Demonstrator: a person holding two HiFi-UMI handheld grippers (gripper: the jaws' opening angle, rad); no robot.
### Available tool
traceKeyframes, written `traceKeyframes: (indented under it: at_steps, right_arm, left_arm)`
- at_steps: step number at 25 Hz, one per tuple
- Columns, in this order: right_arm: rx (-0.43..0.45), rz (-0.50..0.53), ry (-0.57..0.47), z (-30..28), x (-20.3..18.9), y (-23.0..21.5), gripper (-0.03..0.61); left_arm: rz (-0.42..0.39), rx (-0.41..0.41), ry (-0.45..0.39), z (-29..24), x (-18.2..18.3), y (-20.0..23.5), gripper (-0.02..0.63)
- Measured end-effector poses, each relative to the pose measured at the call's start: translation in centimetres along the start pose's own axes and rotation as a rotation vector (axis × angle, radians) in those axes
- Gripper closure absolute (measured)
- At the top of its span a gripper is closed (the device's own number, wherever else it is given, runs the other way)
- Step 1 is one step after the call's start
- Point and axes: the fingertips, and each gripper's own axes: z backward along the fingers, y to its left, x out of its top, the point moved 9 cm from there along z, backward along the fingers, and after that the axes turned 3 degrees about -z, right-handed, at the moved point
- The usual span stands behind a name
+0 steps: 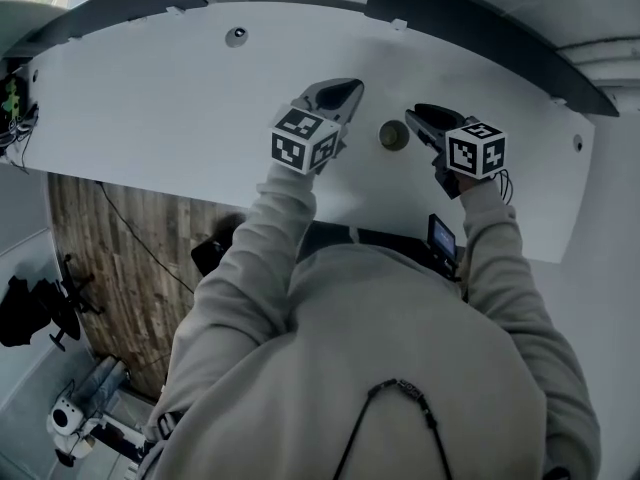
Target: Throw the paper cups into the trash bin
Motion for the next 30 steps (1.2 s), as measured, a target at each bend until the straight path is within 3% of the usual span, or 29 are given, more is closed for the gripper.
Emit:
traceKeyframes:
  at_steps: [13, 23, 26, 30]
  right_arm:
    - [-0.032, -0.077, 0.163, -3.5, -7.5, -2.7, 0.449]
    - [-0.047, -0.116, 0.182, -4.5, -8.6, -3.7, 0.449]
    - [-0.075, -0.083, 0.195, -4.3, -8.2, -3.5, 0.532]
    - [-0.104, -0.083, 0.182, -3.7, -7.5, -3.1, 0.537]
  left_arm:
    - [0.085, -0.017, 0.075, -0.7, -7.1, -0.3, 0.612]
    - [0.098, -0.005, 0.086, -0.5, -8.2, -1.0, 0.612]
    - [0.089, -0.008, 0.091, -0.5, -8.0, -1.5, 0.612]
    - [0.083, -0.005, 0.093, 0.1, -8.2, -1.9, 0.612]
